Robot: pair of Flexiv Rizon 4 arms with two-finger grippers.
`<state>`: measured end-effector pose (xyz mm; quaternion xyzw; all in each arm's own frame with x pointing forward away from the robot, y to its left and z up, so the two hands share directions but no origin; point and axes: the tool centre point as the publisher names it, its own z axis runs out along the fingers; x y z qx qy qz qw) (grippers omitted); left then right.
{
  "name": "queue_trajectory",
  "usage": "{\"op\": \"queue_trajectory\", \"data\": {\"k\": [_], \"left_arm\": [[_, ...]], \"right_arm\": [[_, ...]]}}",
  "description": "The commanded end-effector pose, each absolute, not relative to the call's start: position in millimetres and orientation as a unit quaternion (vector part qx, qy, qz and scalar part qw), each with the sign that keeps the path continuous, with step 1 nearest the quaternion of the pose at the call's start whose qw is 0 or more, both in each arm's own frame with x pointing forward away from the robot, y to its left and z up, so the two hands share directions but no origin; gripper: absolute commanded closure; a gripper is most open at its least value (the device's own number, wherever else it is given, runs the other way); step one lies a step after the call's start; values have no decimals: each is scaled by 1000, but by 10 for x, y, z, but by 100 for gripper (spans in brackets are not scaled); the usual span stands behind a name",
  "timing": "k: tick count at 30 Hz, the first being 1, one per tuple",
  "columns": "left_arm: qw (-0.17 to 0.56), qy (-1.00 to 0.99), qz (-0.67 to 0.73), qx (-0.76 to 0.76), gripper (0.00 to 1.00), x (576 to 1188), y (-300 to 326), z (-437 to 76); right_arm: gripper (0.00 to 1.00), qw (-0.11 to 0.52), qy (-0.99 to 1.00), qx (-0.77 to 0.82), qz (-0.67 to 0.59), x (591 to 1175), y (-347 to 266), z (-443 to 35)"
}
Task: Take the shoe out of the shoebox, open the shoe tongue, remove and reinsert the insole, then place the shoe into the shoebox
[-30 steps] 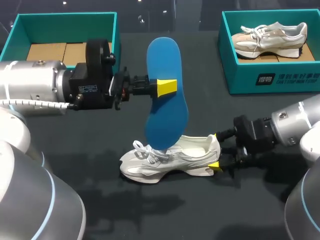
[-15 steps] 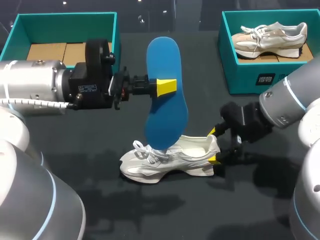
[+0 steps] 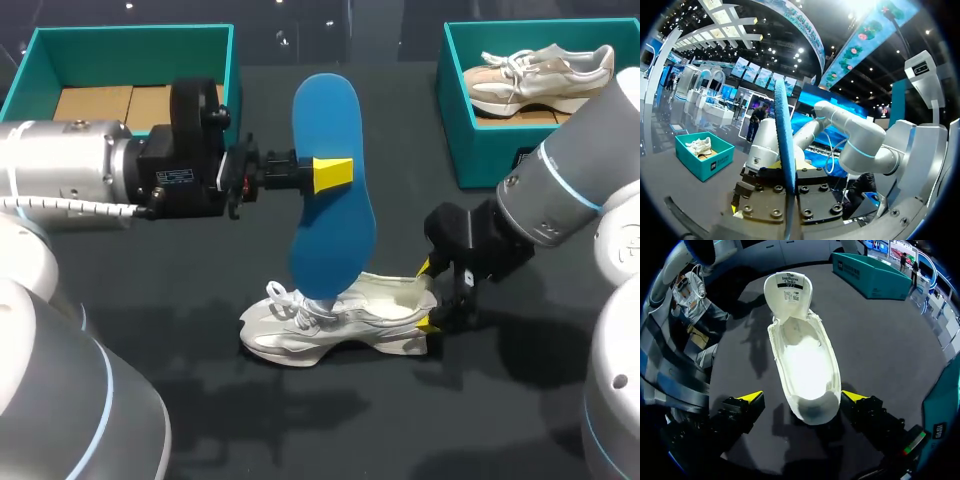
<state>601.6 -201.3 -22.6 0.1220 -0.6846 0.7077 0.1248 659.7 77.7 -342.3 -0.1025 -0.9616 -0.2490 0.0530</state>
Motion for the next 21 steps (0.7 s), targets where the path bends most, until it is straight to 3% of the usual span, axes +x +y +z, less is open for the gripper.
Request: {"op": "queue_trajectory", "data": {"k": [1, 21], "left_arm": [[124, -683, 709, 123, 100, 6001, -2018, -239], [124, -683, 709, 123, 100, 6001, -2018, -239]], "right_arm": [[0, 65, -988, -104, -90, 6546, 745, -3201], [0, 30, -994, -100, -6, 6670, 892, -3216]]}}
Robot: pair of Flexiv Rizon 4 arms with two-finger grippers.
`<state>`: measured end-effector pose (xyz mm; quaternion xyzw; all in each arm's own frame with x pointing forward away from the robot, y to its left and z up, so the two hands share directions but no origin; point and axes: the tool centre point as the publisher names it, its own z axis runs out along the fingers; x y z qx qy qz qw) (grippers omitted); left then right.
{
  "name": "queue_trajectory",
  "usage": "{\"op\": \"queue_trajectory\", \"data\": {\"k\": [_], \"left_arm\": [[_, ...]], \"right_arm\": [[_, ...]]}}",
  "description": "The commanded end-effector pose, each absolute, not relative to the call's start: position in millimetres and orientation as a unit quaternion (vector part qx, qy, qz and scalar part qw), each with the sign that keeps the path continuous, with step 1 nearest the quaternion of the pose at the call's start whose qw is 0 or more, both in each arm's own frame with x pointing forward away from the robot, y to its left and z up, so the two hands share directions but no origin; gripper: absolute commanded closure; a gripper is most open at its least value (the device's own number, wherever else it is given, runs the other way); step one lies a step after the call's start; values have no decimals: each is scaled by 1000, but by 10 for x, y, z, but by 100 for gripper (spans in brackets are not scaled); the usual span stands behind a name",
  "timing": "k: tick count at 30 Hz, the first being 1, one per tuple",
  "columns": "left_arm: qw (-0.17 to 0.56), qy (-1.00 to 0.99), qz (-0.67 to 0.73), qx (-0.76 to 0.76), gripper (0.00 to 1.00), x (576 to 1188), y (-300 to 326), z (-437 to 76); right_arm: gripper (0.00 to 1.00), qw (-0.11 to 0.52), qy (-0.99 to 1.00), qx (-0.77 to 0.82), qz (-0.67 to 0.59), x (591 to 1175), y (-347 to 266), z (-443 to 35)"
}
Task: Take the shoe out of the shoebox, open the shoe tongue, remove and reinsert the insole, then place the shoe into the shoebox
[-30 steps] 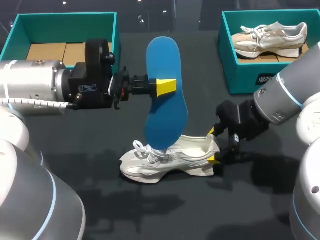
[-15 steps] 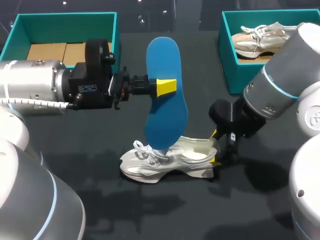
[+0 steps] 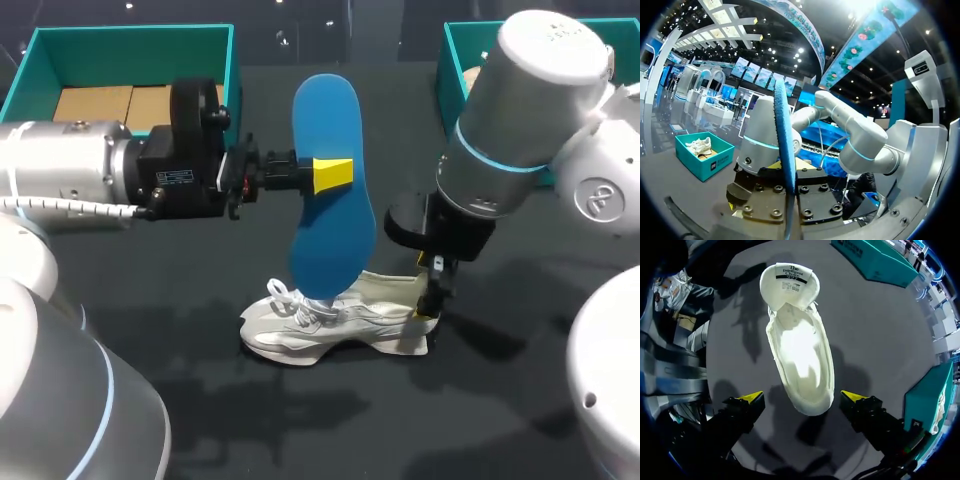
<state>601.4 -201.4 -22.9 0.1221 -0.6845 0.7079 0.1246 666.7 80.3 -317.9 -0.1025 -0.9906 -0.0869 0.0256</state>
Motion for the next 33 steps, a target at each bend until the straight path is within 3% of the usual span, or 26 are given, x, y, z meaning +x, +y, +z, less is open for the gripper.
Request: {"op": "queue_trajectory", "data": {"k": [1, 22, 33], "left_arm": [[124, -683, 709, 123, 100, 6001, -2018, -239], [124, -683, 709, 123, 100, 6001, -2018, -239], [124, -683, 709, 123, 100, 6001, -2018, -239]], "right_arm": [[0, 27, -995, -99, -5, 6666, 899, -3214], [0, 12, -999, -51, -1, 6847, 1239, -3105], [0, -1, -999, -34, -10, 7033, 1400, -3297]]}}
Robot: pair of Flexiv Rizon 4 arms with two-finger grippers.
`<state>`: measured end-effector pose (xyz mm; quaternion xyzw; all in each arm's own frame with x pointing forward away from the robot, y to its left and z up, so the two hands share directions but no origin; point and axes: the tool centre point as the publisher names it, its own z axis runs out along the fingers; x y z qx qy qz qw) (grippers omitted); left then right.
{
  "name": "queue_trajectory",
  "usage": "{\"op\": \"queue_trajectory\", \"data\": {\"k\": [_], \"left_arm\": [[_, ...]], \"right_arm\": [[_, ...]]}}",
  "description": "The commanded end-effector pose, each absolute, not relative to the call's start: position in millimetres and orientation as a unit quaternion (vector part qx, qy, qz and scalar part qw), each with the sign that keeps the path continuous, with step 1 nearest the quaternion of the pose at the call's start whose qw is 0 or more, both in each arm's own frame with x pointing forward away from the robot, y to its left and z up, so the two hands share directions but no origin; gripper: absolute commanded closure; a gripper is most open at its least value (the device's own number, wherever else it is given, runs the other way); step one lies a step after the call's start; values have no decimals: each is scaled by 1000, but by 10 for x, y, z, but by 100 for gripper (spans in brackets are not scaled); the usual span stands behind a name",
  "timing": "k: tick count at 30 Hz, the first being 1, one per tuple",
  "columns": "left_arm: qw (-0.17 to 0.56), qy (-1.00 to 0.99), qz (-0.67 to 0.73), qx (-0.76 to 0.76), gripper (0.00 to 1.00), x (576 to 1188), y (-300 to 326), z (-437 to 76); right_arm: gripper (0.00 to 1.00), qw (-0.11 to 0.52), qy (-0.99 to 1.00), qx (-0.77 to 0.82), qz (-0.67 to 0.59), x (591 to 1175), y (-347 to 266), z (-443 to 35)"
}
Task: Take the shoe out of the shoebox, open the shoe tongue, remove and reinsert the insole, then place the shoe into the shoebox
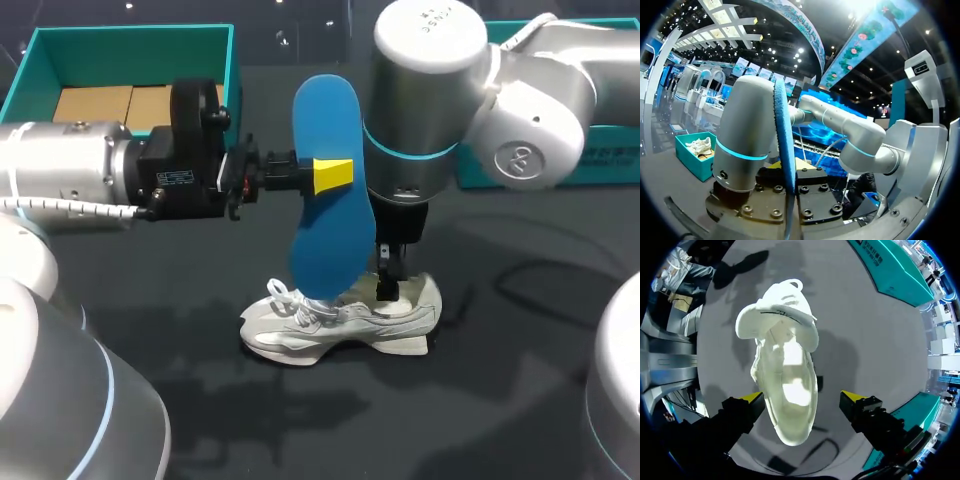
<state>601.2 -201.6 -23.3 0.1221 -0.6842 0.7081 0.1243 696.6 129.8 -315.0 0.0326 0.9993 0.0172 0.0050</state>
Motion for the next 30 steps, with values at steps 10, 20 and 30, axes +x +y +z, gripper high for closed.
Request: {"op": "queue_trajectory", "data": {"k": [10, 20, 30], "left_arm": [[124, -683, 709, 123, 100, 6001, -2018, -239], [124, -683, 709, 123, 100, 6001, -2018, -239], [124, -683, 709, 123, 100, 6001, -2018, -239]], "right_arm": [[0, -8, 999, 30, 10, 7157, 1513, -3509], [15, -32, 999, 27, 17, 7196, 1534, -3722], [58, -47, 998, 24, 16, 7124, 1568, -3814]]}}
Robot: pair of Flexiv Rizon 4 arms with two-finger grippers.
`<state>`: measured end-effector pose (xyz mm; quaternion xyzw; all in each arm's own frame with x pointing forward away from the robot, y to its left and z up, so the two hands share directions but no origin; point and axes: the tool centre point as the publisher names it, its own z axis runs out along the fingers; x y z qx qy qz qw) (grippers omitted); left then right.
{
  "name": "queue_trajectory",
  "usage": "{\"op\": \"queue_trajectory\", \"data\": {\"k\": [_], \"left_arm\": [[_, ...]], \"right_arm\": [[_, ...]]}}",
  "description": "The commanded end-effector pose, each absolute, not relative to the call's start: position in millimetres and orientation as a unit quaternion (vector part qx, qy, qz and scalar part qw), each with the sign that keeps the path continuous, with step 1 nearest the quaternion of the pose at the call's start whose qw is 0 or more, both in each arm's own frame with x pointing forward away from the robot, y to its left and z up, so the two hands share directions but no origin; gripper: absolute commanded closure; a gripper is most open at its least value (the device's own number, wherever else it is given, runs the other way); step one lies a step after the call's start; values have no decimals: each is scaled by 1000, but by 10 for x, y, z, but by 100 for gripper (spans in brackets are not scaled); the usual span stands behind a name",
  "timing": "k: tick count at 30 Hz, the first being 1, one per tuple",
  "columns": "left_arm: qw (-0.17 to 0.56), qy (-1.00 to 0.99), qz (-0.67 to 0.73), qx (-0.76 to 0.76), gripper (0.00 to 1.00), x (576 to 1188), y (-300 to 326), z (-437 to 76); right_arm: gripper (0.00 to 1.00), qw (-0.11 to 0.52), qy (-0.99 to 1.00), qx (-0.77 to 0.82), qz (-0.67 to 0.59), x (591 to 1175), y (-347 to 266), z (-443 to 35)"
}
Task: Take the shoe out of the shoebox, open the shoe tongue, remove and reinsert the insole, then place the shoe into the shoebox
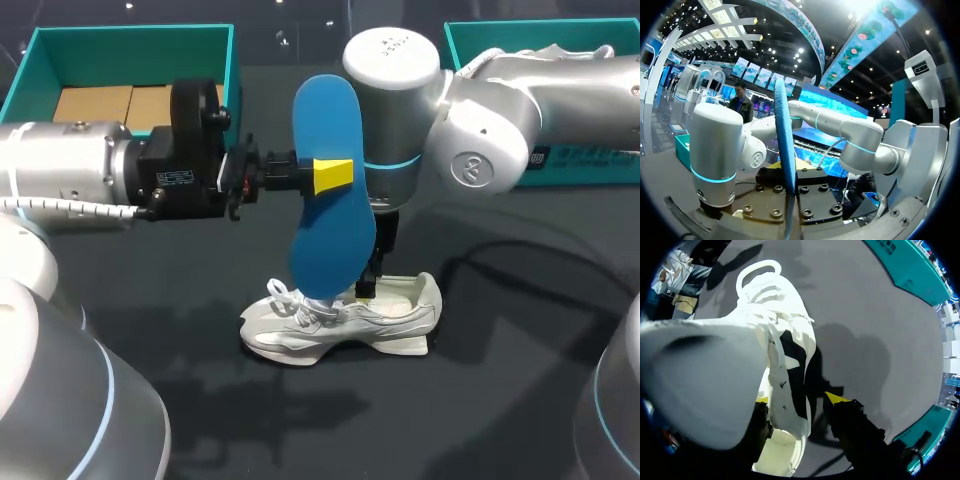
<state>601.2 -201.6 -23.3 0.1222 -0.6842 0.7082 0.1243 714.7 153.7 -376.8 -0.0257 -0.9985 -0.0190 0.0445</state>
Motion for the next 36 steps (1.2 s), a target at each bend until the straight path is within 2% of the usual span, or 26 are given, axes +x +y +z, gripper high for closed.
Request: {"op": "queue_trajectory", "data": {"k": [1, 2, 3, 22, 24, 27, 36], "left_arm": [[124, -683, 709, 123, 100, 6001, -2018, -239], [124, -683, 709, 123, 100, 6001, -2018, -239], [124, -683, 709, 123, 100, 6001, -2018, -239], [124, -683, 709, 123, 100, 6001, -2018, -239], [124, -683, 709, 123, 100, 6001, -2018, -239], [124, -683, 709, 123, 100, 6001, -2018, -239], [124, -683, 709, 123, 100, 6001, -2018, -239]], "right_arm": [[60, 48, -998, -23, -16, 7110, 1575, -3821], [75, 50, -998, -21, -14, 7098, 1580, -3824], [100, 51, -998, -19, -12, 7086, 1580, -3827], [100, 80, -995, -66, -6, 6990, 1481, -3404], [100, 88, -992, -92, -18, 6979, 1485, -3356], [100, 135, -964, -208, -94, 6941, 1439, -3289], [100, 135, -964, -208, -94, 6941, 1439, -3289]]}}
